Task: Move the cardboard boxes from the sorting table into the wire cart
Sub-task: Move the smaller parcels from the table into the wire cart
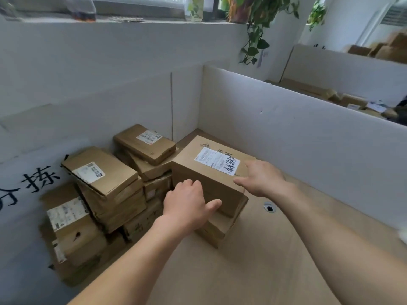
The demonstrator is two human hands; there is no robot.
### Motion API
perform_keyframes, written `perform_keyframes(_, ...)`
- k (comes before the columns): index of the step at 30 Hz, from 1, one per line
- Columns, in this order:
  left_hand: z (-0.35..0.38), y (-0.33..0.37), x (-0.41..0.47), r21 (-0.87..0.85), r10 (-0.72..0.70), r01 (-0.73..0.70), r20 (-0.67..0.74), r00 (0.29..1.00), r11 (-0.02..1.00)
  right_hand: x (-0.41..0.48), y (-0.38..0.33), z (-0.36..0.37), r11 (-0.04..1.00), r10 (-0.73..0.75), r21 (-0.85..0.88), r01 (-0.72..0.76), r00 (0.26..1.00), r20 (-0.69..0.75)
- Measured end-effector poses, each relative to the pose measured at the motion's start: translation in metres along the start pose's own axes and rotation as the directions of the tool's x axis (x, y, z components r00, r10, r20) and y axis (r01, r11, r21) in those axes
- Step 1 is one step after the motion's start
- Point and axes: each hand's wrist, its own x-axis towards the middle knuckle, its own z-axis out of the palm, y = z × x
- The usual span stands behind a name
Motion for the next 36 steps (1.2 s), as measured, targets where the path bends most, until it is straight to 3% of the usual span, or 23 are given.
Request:
perform_keyframes(7,0.014,-0.017,0.039,-0.039,-0.007,0.008,0.029,1.0,0.999,0.067,-0.012,0.013,1.0,0.006,-0.022,-0.006,1.0,-0.021)
perform_keyframes(14,0.03,-0.027,0.054,-0.117,-0.044,0.045,0.015,0.999,0.992,0.085,-0.015,0.027,0.997,0.079,0.021,-0.08,0.996,0.048)
perform_keyframes(19,0.036,-0.035,0.056,-0.289,-0.136,0.125,-0.019,0.991,0.949,0.067,-0.008,0.033,0.974,0.183,0.133,-0.185,0.983,0.03)
perform_keyframes(25,0.036,-0.033,0.05,-0.529,-0.142,0.131,0.02,0.99,0.838,0.034,-0.015,0.043,0.904,0.148,0.379,-0.197,0.977,0.154)
perform_keyframes(36,0.023,-0.021,-0.03,-0.546,-0.217,0.16,-0.041,0.975,0.823,-0.054,-0.025,0.044,0.907,0.099,0.406,-0.112,0.994,0.054)
